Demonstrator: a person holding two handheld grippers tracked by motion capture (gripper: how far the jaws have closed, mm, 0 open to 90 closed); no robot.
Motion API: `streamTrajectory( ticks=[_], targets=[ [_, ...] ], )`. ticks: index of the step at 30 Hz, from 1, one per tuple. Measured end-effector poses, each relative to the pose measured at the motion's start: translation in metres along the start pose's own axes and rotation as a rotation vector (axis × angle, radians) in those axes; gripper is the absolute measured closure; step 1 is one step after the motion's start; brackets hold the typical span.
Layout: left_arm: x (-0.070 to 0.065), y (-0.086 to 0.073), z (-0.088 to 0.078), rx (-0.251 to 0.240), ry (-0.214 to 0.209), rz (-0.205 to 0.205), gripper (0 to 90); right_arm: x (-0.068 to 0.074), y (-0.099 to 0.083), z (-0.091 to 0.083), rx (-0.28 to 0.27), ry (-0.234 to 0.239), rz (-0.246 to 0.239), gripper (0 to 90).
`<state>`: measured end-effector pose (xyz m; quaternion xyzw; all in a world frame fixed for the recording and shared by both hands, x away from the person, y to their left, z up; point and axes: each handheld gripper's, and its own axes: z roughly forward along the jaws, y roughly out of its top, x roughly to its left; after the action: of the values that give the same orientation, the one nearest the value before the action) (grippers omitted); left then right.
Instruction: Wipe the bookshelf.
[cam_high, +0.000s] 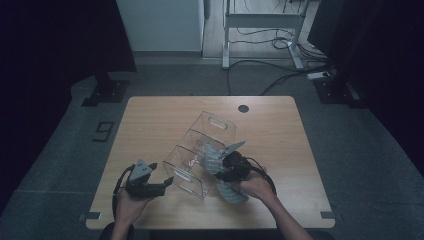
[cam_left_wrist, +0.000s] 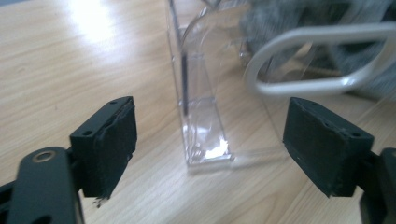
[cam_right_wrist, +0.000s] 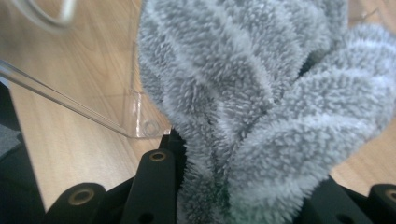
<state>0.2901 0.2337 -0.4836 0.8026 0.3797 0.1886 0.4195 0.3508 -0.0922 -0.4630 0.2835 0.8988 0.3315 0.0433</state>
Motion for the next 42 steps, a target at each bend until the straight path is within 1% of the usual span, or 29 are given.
streamTrajectory(
  ticks=[1, 2, 3, 4, 5, 6, 7, 9, 10, 11, 12, 14, 15, 17, 19, 20, 22, 24, 28, 31, 36, 40, 41, 42],
  targets=[
    [0.002, -0.002, 0.001, 0.007, -0.002, -0.008, 14.8, 0.001, 0.003, -0.003, -0.003, -0.001, -0.001, 68.0],
    [0.005, -0.006, 0.003, 0.018, -0.011, -0.026, 14.1, 0.002, 0.008, -0.01, -0.011, 0.0, -0.006, 67.9],
    [0.005, -0.006, 0.003, 0.018, -0.011, -0.026, 13.8, 0.002, 0.008, -0.01, -0.011, 0.0, -0.006, 67.9],
    [0.007, -0.008, 0.004, 0.031, -0.011, -0.032, 13.8, 0.002, 0.01, -0.013, -0.016, 0.001, -0.007, 67.9],
    [0.009, -0.01, 0.006, 0.041, -0.012, -0.035, 11.8, 0.003, 0.017, -0.021, -0.03, 0.008, -0.009, 67.9],
    [0.011, -0.012, 0.008, 0.059, -0.004, -0.036, 10.4, 0.003, 0.019, -0.023, -0.033, 0.01, -0.009, 67.9],
    [0.011, -0.012, 0.008, 0.059, -0.004, -0.036, 9.3, 0.003, 0.019, -0.023, -0.033, 0.01, -0.009, 67.9],
    [0.013, -0.015, 0.012, 0.084, -0.002, -0.038, 8.0, 0.005, 0.026, -0.03, -0.041, 0.003, -0.018, 67.8],
    [0.015, -0.018, 0.014, 0.102, 0.003, -0.039, 5.3, 0.006, 0.032, -0.037, -0.048, 0.002, -0.028, 67.8],
    [0.015, -0.018, 0.014, 0.102, 0.003, -0.039, 4.6, 0.006, 0.032, -0.037, -0.048, 0.002, -0.028, 67.8],
    [0.016, -0.019, 0.015, 0.117, 0.007, -0.034, 4.6, 0.007, 0.035, -0.039, -0.051, -0.001, -0.029, 67.7],
    [0.018, -0.022, 0.018, 0.133, 0.009, -0.04, 2.5, 0.008, 0.043, -0.046, -0.062, -0.001, -0.034, 67.7],
    [0.02, -0.023, 0.018, 0.141, 0.01, -0.04, 0.6, 0.009, 0.05, -0.052, -0.074, 0.012, -0.037, 67.7],
    [0.022, -0.025, 0.02, 0.152, 0.016, -0.039, 0.0, 0.01, 0.053, -0.053, -0.076, 0.013, -0.04, 67.7],
    [0.024, -0.028, 0.021, 0.168, 0.023, -0.031, 0.0, 0.012, 0.061, -0.058, -0.082, 0.02, -0.04, 67.6],
    [0.025, -0.029, 0.022, 0.177, 0.021, -0.03, 0.0, 0.015, 0.068, -0.06, -0.086, 0.023, -0.048, 67.6],
    [0.027, -0.031, 0.022, 0.184, 0.022, -0.028, 0.0, 0.016, 0.071, -0.061, -0.086, 0.025, -0.053, 67.6],
    [0.028, -0.032, 0.022, 0.193, 0.023, -0.026, 0.0, 0.019, 0.078, -0.063, -0.09, 0.035, -0.061, 67.6],
    [0.032, -0.036, 0.022, 0.218, 0.03, -0.016, 0.0, 0.028, 0.093, -0.062, -0.094, 0.048, -0.078, 67.6],
    [0.035, -0.039, 0.022, 0.226, 0.029, -0.021, 0.0, 0.035, 0.103, -0.059, -0.091, 0.06, -0.098, 67.5],
    [0.039, -0.043, 0.022, 0.248, 0.022, -0.018, 0.0, 0.048, 0.119, -0.049, -0.092, 0.102, -0.116, 67.4],
    [0.043, -0.046, 0.022, 0.258, 0.016, -0.015, 0.0, 0.057, 0.129, -0.037, -0.078, 0.12, -0.131, 67.2],
    [0.045, -0.047, 0.021, 0.263, 0.009, -0.012, 0.0, 0.061, 0.134, -0.03, -0.07, 0.125, -0.139, 67.1],
    [0.045, -0.047, 0.021, 0.263, 0.009, -0.012, 0.0, 0.061, 0.134, -0.03, -0.07, 0.125, -0.139, 67.1]
  ],
)
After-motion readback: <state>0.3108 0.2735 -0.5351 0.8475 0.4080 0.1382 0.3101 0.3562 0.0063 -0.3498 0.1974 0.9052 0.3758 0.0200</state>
